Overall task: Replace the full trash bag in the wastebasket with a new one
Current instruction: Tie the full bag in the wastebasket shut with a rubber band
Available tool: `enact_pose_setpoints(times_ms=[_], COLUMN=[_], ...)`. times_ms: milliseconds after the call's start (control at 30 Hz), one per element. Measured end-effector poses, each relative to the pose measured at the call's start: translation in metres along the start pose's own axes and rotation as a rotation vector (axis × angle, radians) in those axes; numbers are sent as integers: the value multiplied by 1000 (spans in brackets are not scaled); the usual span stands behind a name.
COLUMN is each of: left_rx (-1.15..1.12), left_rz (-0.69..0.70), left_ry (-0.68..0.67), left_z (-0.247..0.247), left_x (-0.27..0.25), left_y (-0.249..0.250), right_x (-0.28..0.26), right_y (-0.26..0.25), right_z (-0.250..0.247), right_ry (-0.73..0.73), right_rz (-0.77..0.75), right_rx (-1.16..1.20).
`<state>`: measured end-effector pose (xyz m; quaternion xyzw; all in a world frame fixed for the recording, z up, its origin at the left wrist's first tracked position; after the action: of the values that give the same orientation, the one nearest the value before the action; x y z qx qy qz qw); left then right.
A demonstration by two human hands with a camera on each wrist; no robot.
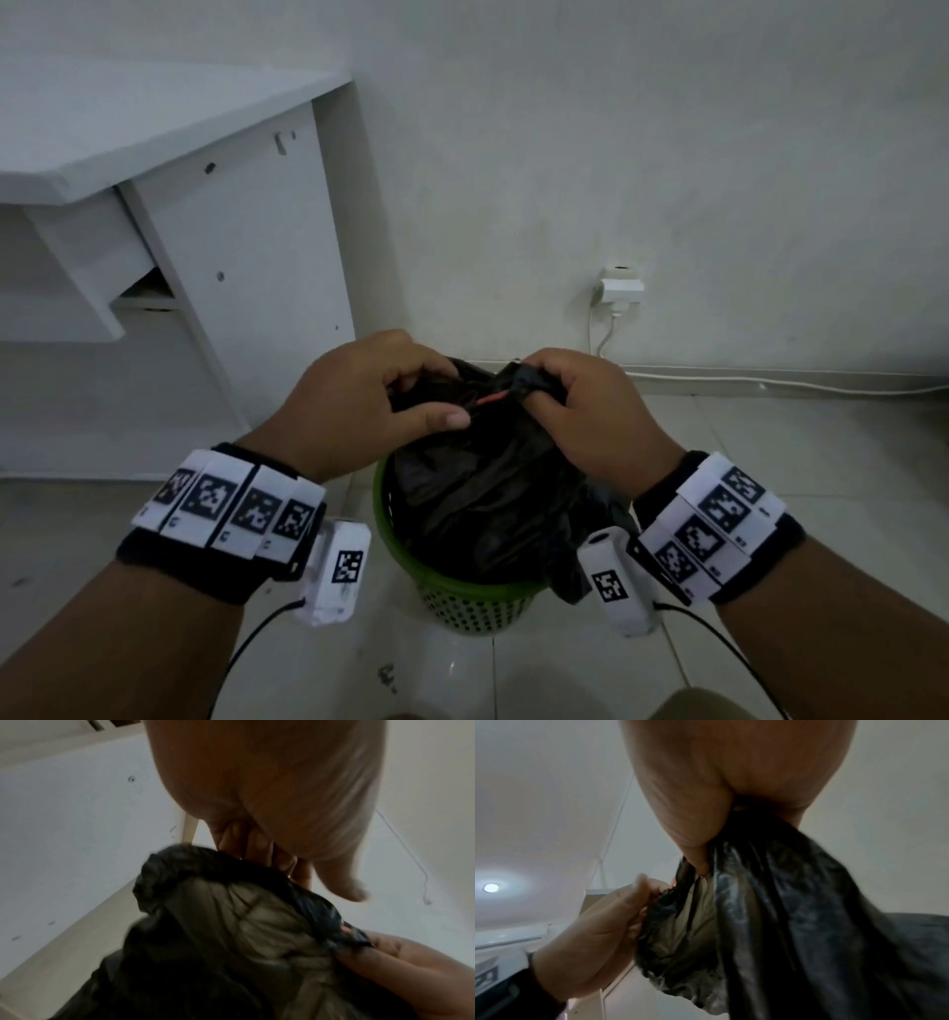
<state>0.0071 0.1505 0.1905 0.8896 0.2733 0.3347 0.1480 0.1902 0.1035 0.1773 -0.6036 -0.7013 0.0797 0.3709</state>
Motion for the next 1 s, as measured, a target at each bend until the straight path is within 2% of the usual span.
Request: enact_pose_setpoints(times_ms=[100, 200, 267, 367, 500, 533, 600, 667, 733, 800, 833, 900, 1000], left_rx=[33, 51, 43, 121, 266, 264, 215, 148, 142, 144, 101, -53, -89], left_rz=[102, 158, 135, 68, -37, -65, -129, -160, -70, 43, 39, -45, -67], left_ry=[-55, 58, 142, 199, 207, 200, 203, 285, 330, 258, 197, 136, 225], left_z=[13, 20, 13, -8, -30, -30, -27, -29, -29, -18, -10, 2, -2], left_x=[4, 5, 3, 0, -4, -5, -6, -8, -7, -1, 3, 10, 9], left_y=[11, 24, 22, 3, -24, -27, -28, -18, 11, 40, 45, 43, 31], right_x=[-5, -3, -2, -4, -8, -7, -5, 2, 11, 19, 21, 25, 24], right_y=[-7, -17, -17, 2, 42, 46, 47, 37, 23, 7, 0, -13, -20], right_z=[0, 0, 1, 5, 9, 7, 4, 2, -3, -6, -6, -8, -14], right_ry=[9, 37, 24, -25, -137, -143, -125, -72, -13, 11, 9, 12, 4], right_rz=[-3, 5, -4, 10, 177, 237, 380, 457, 430, 406, 394, 323, 151], right_rx=[18, 80, 71, -99, -228, -164, 153, 453, 569, 706, 745, 669, 429])
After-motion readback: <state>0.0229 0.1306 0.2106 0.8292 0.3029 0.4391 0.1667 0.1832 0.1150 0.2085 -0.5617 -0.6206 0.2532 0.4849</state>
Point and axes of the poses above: each hand's wrist, its own x-axis towards the middle knuckle, its own z-axis out of the palm, y = z × x, the point moved 8 cm from there along x, towards the middle knuckle, and after that the axes turned 5 degrees about -x, right-handed, at the moved point
